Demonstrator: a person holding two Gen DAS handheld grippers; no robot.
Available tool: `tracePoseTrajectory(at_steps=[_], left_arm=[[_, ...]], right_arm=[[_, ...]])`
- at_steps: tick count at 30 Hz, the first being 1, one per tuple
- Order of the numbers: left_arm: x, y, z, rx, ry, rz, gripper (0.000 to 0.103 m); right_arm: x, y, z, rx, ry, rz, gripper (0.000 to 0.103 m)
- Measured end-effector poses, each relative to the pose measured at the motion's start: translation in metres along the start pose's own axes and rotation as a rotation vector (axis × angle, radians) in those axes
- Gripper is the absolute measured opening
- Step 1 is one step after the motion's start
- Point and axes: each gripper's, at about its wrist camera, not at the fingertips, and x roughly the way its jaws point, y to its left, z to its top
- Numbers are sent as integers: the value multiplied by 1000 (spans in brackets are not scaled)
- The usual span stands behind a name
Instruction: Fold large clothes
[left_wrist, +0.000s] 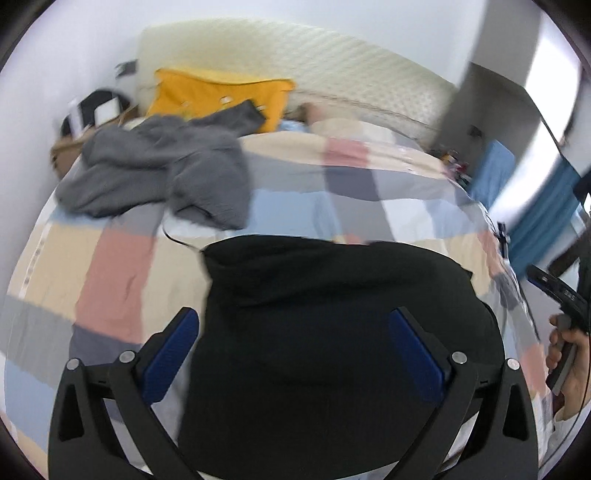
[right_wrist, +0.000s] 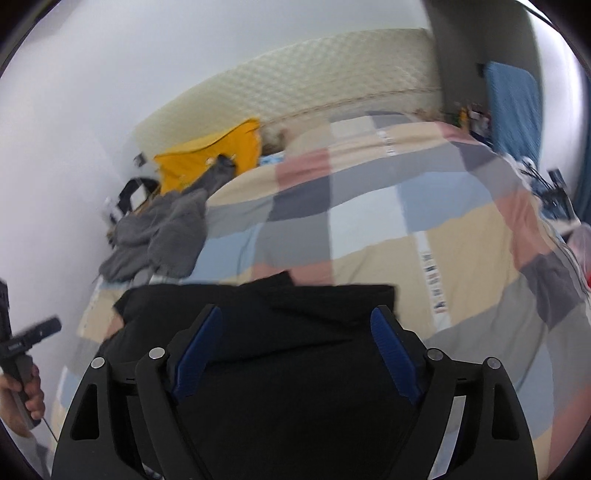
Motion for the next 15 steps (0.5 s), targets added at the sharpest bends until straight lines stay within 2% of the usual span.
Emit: tracePoseTrajectory(at_steps=[3, 7, 10, 12, 15], left_arm=[[24, -30, -8, 87, -32, 59, 102], [76, -52, -16, 143, -22, 135, 102], [101, -64, -18, 227, -71, 242, 102], [110, -68, -18, 264, -112, 287, 102], [131, -61, -12, 219, -87, 264, 102]], right_arm=[[29, 15, -18, -16, 17, 7, 82], [67, 25, -39, -61, 16, -20, 82], [85, 27, -48, -116, -24, -91, 86], [91, 29, -47, -153, -61, -128, 90], [110, 27, -40, -162, -48, -126, 91]])
